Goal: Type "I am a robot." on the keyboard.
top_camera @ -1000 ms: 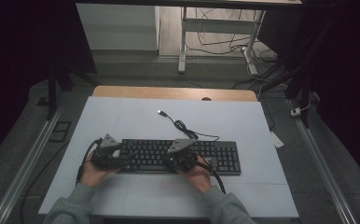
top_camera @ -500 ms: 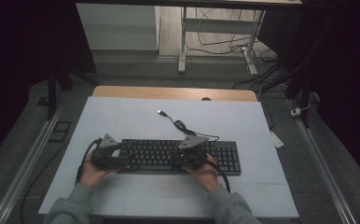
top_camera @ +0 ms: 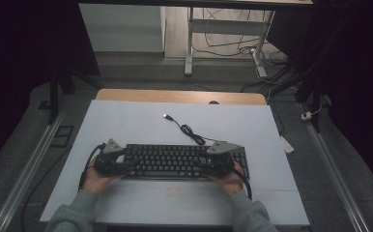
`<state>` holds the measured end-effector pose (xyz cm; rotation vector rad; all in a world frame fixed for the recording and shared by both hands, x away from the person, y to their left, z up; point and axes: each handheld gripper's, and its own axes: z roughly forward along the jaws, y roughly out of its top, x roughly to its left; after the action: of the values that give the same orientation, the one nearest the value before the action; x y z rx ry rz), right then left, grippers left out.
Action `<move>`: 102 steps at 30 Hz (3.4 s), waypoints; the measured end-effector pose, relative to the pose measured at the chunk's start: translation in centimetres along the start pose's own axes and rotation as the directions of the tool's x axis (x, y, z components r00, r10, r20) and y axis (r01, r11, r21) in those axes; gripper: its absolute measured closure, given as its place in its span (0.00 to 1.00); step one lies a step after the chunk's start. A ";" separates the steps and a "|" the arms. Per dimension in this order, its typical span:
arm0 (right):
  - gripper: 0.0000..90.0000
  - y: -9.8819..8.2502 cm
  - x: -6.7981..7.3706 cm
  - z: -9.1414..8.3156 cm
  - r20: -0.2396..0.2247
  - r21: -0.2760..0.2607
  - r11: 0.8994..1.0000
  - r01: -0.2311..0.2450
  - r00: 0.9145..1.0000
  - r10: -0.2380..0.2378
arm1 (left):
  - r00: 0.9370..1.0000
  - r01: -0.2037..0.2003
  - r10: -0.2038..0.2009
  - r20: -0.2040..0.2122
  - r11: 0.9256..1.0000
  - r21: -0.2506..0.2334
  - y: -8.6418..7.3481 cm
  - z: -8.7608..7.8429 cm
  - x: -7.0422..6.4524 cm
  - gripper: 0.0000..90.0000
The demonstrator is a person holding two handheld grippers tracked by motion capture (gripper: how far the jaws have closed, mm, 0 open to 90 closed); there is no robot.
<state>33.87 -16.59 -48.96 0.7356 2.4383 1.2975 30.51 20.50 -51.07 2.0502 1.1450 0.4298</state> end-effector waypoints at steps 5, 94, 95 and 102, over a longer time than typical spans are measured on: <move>0.59 -0.9 -0.6 -1.9 0.034 -0.014 1.000 -0.011 0.999 0.011 | 1.000 -0.004 0.004 0.003 1.000 0.000 0.0 0.0 0.0 0.36; 0.58 -2.6 -1.9 -3.0 0.059 0.012 1.000 -0.011 0.998 0.011 | 0.967 -0.208 0.198 0.162 0.977 0.050 0.4 2.9 -5.9 0.98; 0.58 -2.6 -1.8 -3.0 0.060 0.012 1.000 -0.014 0.998 0.014 | 0.968 -0.200 0.191 0.162 0.979 0.040 0.4 2.8 -5.8 0.98; 0.58 -2.6 -1.9 -3.1 0.064 0.020 1.000 -0.009 0.998 0.007 | 0.978 -0.126 0.132 0.160 0.991 -0.048 0.8 1.0 -4.6 0.97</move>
<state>33.24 -20.97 -49.37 0.7807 2.4032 1.2347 29.09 15.91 -50.88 2.0925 0.9039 0.3364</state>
